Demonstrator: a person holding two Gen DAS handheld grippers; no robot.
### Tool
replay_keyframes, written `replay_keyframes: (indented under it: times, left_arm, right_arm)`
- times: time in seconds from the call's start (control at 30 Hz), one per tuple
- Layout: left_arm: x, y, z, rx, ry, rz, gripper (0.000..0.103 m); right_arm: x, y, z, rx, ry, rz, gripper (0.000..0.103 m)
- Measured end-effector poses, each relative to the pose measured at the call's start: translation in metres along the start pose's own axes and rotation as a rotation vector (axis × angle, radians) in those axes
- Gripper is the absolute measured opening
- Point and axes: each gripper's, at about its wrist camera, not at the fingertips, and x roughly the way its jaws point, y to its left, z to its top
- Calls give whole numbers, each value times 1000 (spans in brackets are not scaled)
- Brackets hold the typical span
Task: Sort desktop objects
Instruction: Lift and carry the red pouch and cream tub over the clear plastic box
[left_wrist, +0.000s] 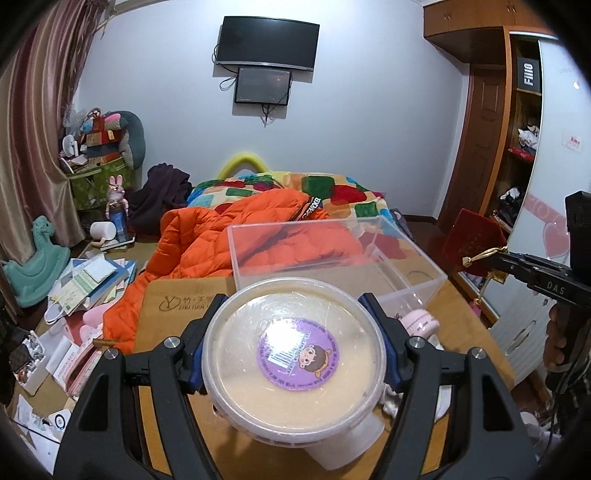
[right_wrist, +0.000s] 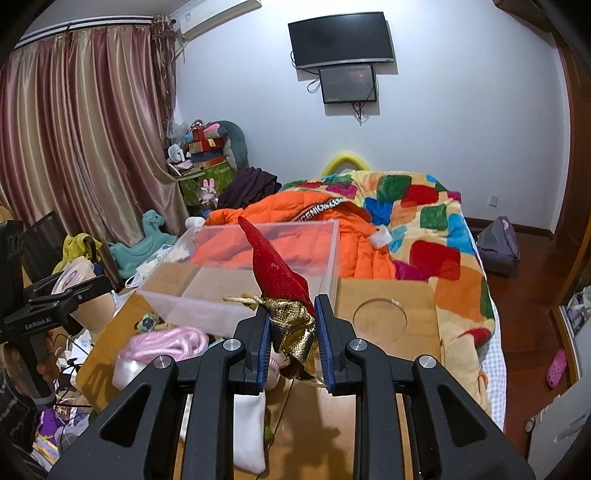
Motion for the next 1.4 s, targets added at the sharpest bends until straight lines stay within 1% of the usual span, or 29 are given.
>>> replay_keyframes:
  times: [0.17, 0.23, 0.37, 0.53, 0.77, 0.9, 0.93, 0.97, 1.0, 1.1, 1.23, 1.3, 1.4]
  left_arm:
    - [7, 4, 15, 2, -8, 2, 70]
    - [13, 6, 25, -5, -7, -14, 70]
    - [24, 10, 41, -10, -1, -38, 70]
    - [47, 10, 56, 7, 22, -42, 70]
    - [78, 8, 59, 6, 75, -66, 70]
    - [97, 9, 57, -4, 131, -89, 70]
    - [101, 9, 57, -7, 142, -101, 68]
    - [103, 9, 59, -2, 144, -105, 58]
    - [103, 7, 60, 13, 142, -105, 55]
    - [103, 0, 67, 59, 129, -115, 54]
    - [120, -6, 62, 111, 178, -83, 54]
    - [126, -5, 58, 109, 197, -88, 54]
    - [128, -2, 57, 89, 204, -96, 55]
  right_arm:
    - [9, 3, 15, -26, -12, 6, 20]
    - [15, 5, 21, -35, -13, 9, 20]
    - [31, 8, 31, -50, -2, 23, 20]
    - [56, 10, 40, -65, 28, 39, 20]
    - [87, 8, 41, -76, 87, 57, 20]
    - [103, 8, 40, -85, 120, 64, 20]
    - [107, 7, 40, -88, 130, 66, 20]
    - [112, 7, 40, -90, 141, 68, 20]
    - [116, 7, 41, -93, 150, 71, 20]
    - [126, 8, 41, -109, 175, 74, 20]
    - [141, 11, 37, -131, 218, 75, 20]
    - [146, 11, 35, -137, 231, 77, 20]
    - [152, 12, 32, -146, 258, 80, 20]
